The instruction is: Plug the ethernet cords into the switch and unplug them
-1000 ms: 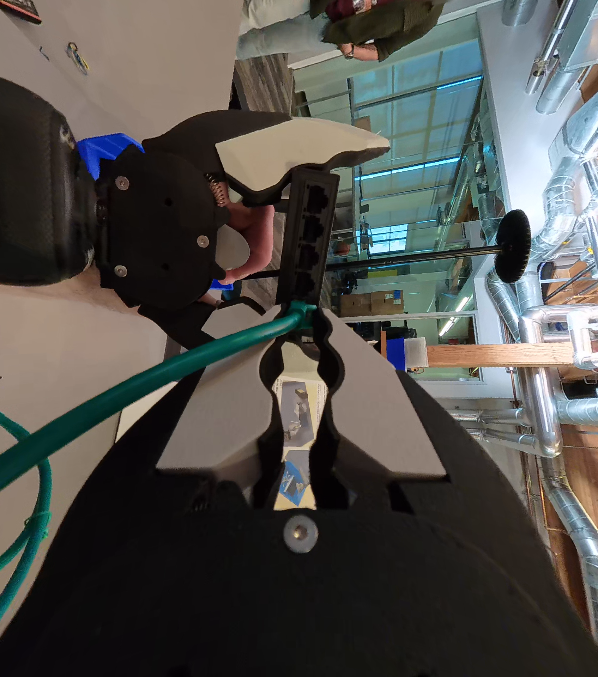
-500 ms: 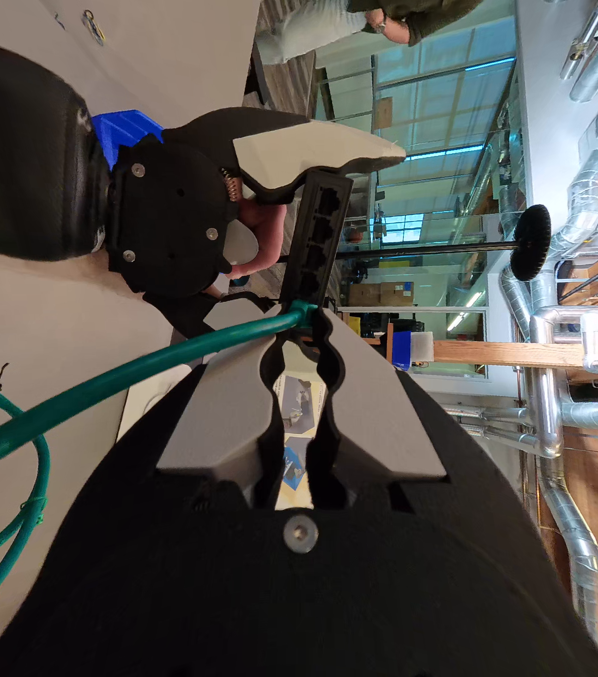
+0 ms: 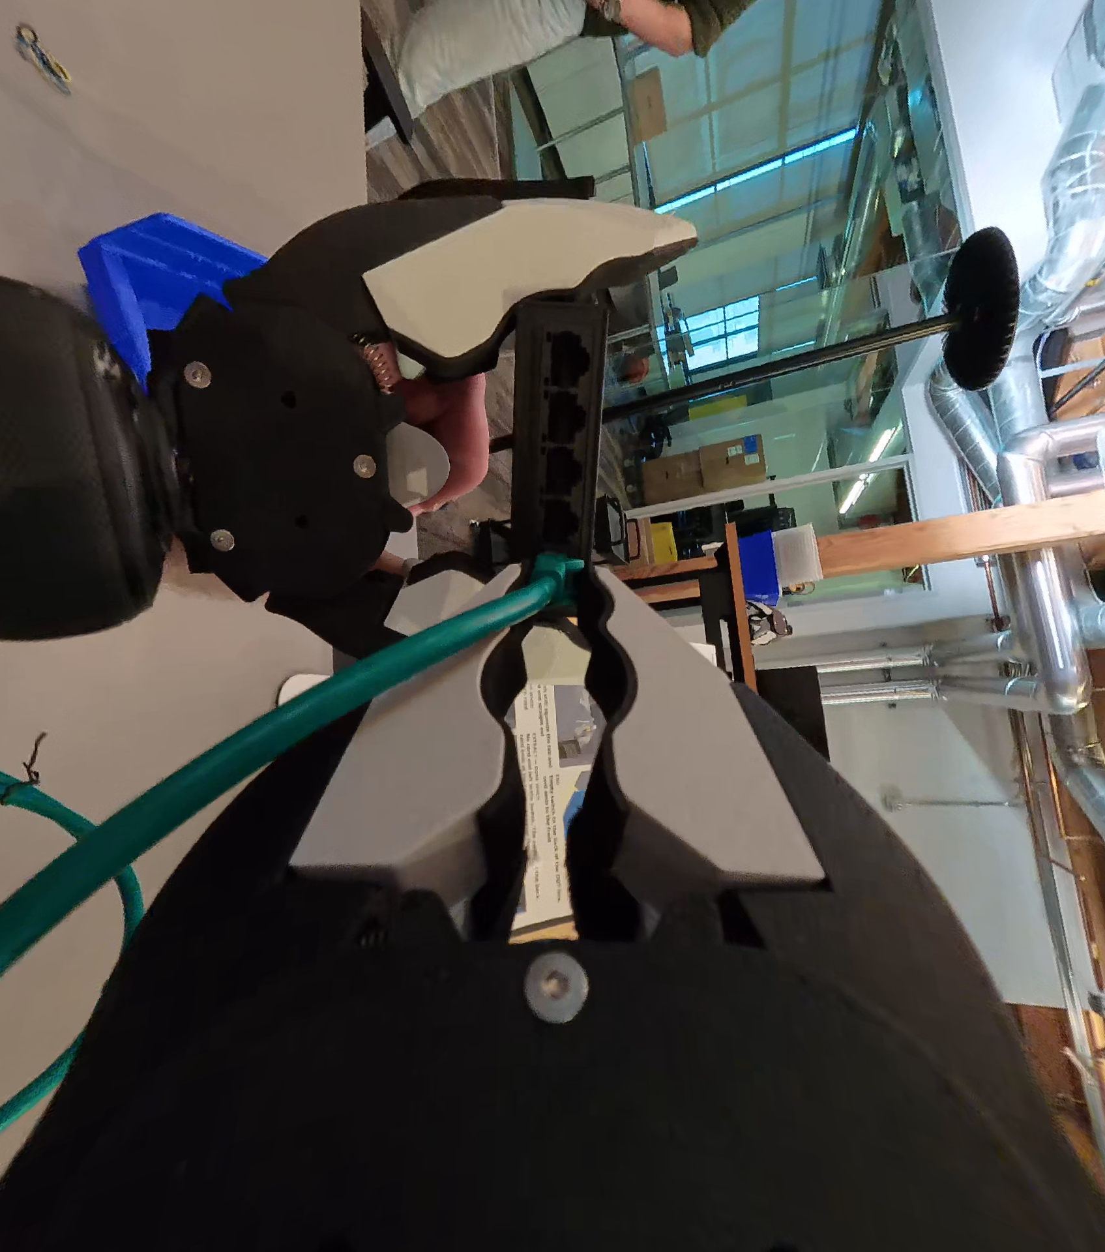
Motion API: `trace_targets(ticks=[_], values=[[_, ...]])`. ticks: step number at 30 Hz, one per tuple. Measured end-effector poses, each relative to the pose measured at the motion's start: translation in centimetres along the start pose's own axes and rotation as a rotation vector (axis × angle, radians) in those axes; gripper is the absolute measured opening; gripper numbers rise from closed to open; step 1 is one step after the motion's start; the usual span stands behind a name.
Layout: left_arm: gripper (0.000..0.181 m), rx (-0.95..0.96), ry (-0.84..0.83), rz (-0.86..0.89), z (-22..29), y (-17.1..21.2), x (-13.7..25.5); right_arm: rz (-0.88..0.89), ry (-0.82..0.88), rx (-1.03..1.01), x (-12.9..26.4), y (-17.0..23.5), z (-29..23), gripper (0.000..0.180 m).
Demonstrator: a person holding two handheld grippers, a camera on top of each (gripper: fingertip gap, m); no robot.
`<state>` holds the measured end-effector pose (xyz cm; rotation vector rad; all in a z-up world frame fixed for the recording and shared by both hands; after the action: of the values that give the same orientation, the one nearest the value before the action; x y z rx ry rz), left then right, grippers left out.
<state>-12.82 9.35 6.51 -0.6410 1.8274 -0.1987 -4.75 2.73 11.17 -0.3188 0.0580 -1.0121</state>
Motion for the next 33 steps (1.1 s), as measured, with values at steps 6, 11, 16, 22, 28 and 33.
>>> trace_targets(ticks=[6, 11, 16, 22, 28, 33], values=[[0.13, 0.047, 0.041, 0.03, 0.3, 0.0, 0.0, 0.066, -0.055, 0.016, 0.3, 0.7, 0.3, 0.01], [0.13, 0.049, 0.074, 0.012, 1.1, 0.2, -0.2, 0.103, -0.138, -0.026, 0.2, 2.1, 1.0, 0.011], [0.13, 0.049, 0.027, -0.128, 0.4, 3.8, -0.7, 0.016, -0.028, 0.034, 0.6, 0.2, 0.1, 0.01], [0.13, 0.06, 0.031, -0.133, 0.2, 5.0, -0.6, 0.046, -0.003, -0.066, 2.4, 2.2, 2.4, 0.01], [0.131, 0.086, 0.052, -0.155, 0.2, 6.1, -0.7, -0.177, 0.072, -0.062, 5.7, 9.0, 7.3, 0.01], [0.13, 0.099, 0.071, -0.154, 0.0, 6.3, -0.7, -0.381, 0.143, -0.035, 8.3, 15.1, 10.2, 0.01]])
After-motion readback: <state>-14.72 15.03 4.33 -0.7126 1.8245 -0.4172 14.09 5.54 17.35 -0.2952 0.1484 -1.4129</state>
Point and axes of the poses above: each gripper's, where its closed fingertips meet, x back along the fingers, y out of its underside, z = x × y across the jaws, the point moved 9 cm from there along x, back along the fingers, and after that the axes turned 7 degrees about y, right-handed, at the moved point
